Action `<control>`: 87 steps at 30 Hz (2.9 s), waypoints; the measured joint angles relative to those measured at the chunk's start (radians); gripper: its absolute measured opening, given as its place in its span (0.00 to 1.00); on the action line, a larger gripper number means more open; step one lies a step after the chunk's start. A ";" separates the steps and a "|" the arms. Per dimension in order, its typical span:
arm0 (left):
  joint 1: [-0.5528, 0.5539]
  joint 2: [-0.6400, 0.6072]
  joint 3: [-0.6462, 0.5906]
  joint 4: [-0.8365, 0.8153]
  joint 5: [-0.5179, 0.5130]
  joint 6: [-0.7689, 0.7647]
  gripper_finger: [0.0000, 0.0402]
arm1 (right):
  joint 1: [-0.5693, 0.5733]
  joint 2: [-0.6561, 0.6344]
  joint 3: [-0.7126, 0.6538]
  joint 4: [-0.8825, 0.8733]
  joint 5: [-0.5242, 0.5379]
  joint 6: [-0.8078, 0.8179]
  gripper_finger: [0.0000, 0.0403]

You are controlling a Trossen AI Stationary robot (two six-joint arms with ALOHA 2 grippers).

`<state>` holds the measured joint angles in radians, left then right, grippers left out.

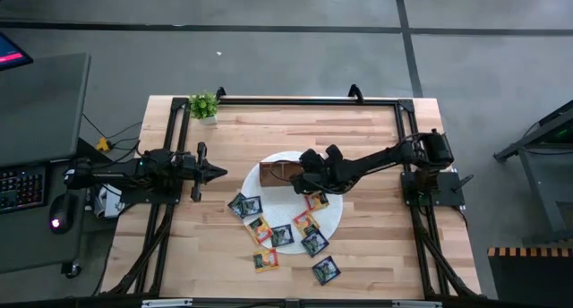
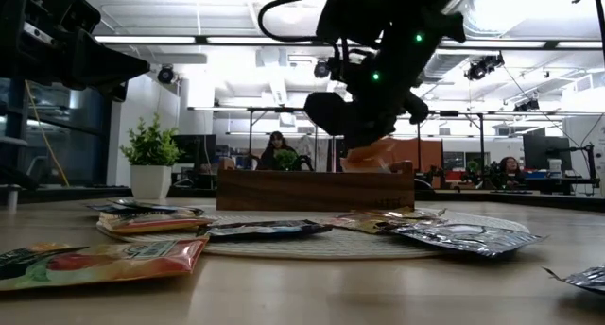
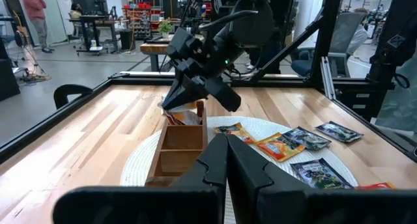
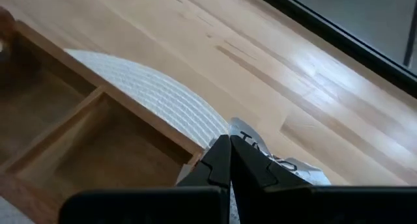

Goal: Pick & Place Tea
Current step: Put the white tea bag into the right section of the wooden organizer

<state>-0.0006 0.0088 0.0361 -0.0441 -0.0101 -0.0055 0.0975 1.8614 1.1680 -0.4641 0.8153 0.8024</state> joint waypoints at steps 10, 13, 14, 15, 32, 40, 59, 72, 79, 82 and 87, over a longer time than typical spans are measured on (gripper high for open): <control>0.000 0.000 0.000 0.000 0.000 0.000 0.00 | 0.000 0.000 -0.071 0.095 0.009 0.000 0.00; 0.000 0.000 0.000 0.000 0.000 0.000 0.00 | 0.001 0.000 -0.072 0.098 0.006 -0.024 0.00; 0.000 0.000 0.000 0.000 0.000 0.000 0.00 | 0.002 0.000 -0.071 0.100 0.004 -0.034 0.00; 0.000 0.000 0.000 0.000 0.000 0.000 0.00 | 0.003 0.000 -0.071 0.104 0.002 -0.048 0.00; 0.000 0.000 0.000 0.000 0.000 0.000 0.00 | 0.014 -0.050 -0.070 0.131 -0.054 -0.106 0.00; 0.000 0.000 0.000 0.000 0.000 0.000 0.00 | 0.014 -0.050 -0.070 0.132 -0.082 -0.126 0.00; 0.000 0.000 0.000 0.000 0.001 0.000 0.00 | 0.014 -0.050 -0.070 0.125 -0.061 -0.097 0.23; 0.000 0.000 0.000 0.000 0.001 0.000 0.00 | 0.014 -0.062 -0.070 0.129 -0.052 -0.135 0.26; 0.000 0.000 0.000 0.000 0.001 0.000 0.00 | 0.014 -0.062 -0.070 0.103 -0.104 -0.207 0.26; 0.000 0.000 0.000 0.000 0.001 0.000 0.00 | 0.014 -0.062 -0.070 0.101 -0.132 -0.258 0.26; 0.000 0.000 0.000 0.000 0.001 0.000 0.00 | 0.014 -0.064 -0.070 0.101 -0.142 -0.287 0.26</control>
<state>-0.0004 0.0087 0.0363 -0.0441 -0.0093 -0.0054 0.1120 1.7970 1.0981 -0.3632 0.6734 0.5150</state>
